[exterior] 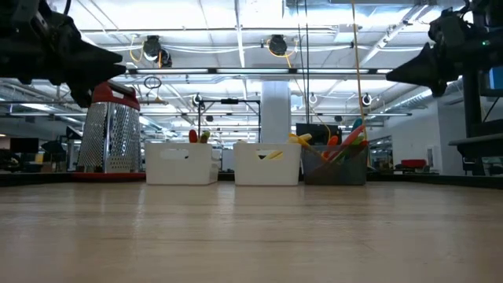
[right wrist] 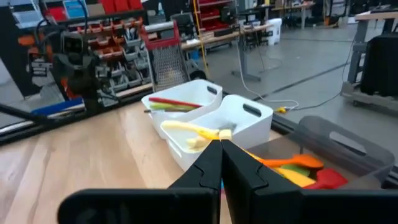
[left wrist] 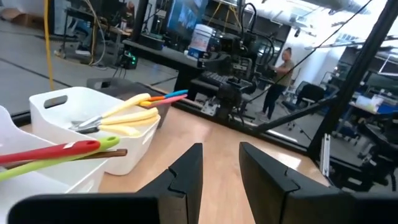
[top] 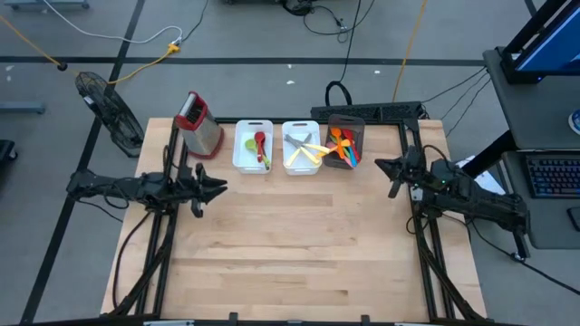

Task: Pick & Place Kitchen Items
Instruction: Return to Home Position

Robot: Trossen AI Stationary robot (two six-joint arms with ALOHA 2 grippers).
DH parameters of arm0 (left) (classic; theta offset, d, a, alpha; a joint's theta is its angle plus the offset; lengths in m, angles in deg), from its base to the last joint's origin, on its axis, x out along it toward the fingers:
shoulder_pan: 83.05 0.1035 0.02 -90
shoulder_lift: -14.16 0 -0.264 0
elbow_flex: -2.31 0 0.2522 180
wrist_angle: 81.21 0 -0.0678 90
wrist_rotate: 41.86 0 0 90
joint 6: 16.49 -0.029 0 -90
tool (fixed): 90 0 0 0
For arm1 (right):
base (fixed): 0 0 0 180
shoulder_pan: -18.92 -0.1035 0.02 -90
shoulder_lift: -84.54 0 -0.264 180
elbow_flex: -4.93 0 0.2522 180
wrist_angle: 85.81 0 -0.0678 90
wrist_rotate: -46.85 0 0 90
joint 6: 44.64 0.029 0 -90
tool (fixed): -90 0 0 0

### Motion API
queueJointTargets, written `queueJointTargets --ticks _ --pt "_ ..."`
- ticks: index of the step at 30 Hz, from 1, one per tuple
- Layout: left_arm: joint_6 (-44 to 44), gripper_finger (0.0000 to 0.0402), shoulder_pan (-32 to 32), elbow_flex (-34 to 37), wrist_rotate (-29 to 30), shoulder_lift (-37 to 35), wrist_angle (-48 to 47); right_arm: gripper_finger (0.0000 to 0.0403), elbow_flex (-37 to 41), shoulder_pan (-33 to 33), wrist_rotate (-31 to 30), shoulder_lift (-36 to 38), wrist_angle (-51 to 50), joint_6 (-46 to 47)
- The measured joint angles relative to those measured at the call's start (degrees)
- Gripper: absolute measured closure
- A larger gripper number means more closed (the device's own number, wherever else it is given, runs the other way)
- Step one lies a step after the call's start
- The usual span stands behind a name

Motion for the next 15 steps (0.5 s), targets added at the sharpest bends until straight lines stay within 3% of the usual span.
queueJointTargets --ticks 8,15 --pt "-0.82 0.0295 0.04 -0.01 2.39 0.00 -2.84 0.0403 8.34 0.00 0.38 -0.26 5.18 1.35" --pt "0.73 0.0295 0.04 -0.17 2.56 0.13 -4.92 0.0403 10.56 0.02 1.68 -0.21 8.28 -4.58"
